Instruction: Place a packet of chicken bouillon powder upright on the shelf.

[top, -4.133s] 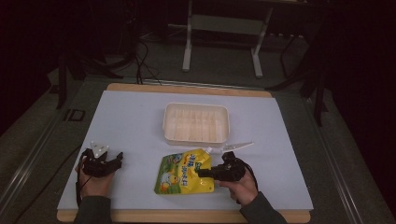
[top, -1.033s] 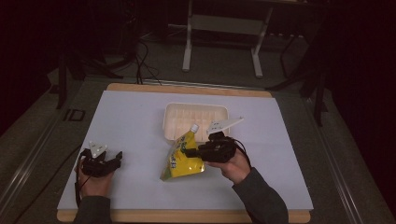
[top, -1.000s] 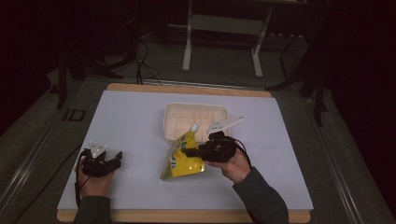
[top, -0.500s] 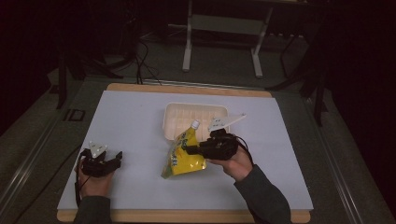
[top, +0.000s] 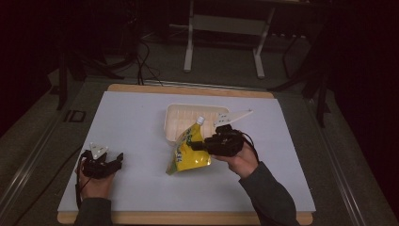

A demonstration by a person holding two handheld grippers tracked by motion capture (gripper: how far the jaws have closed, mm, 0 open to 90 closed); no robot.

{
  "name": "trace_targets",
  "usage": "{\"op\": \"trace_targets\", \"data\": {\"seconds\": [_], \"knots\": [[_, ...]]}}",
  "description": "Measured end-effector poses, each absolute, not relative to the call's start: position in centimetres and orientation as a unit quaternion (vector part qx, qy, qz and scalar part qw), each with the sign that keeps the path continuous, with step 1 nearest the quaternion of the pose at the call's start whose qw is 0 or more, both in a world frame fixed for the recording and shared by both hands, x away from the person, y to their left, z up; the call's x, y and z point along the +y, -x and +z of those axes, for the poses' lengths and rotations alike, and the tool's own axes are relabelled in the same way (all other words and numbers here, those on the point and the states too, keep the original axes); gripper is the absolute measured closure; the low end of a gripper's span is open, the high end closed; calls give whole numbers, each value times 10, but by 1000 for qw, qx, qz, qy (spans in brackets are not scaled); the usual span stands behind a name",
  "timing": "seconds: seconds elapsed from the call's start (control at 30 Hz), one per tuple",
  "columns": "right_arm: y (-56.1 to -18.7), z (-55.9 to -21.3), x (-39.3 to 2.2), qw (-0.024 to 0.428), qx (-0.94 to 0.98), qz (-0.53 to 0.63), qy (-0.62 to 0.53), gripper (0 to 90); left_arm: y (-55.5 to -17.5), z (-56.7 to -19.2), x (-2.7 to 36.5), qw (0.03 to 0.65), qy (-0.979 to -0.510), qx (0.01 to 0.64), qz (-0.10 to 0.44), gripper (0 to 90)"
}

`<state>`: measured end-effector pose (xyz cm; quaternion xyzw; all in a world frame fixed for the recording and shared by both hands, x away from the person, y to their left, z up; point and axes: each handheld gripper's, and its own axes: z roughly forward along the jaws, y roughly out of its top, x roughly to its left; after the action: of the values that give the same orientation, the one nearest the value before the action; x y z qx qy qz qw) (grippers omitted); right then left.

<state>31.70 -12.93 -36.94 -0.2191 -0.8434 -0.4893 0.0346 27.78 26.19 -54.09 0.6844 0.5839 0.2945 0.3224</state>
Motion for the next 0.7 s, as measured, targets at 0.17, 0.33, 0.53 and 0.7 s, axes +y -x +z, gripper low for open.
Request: {"op": "trace_targets", "data": {"seconds": [0.17, 0.33, 0.53, 0.7], "knots": [[-321, -366, -131, 31, -842, -491, 221, 899, -278, -541, 262, 323, -684, 584, 295, 330], [-323, -363, -132, 26, -842, -491, 222, 899, -278, -541, 262, 323, -684, 584, 295, 330], [-327, -359, -133, 21, -844, -488, 221, 899, -278, -541, 262, 323, -684, 584, 295, 330], [-330, -357, -131, 18, -847, -485, 219, 899, -278, -541, 262, 323, -684, 584, 294, 330]]}}
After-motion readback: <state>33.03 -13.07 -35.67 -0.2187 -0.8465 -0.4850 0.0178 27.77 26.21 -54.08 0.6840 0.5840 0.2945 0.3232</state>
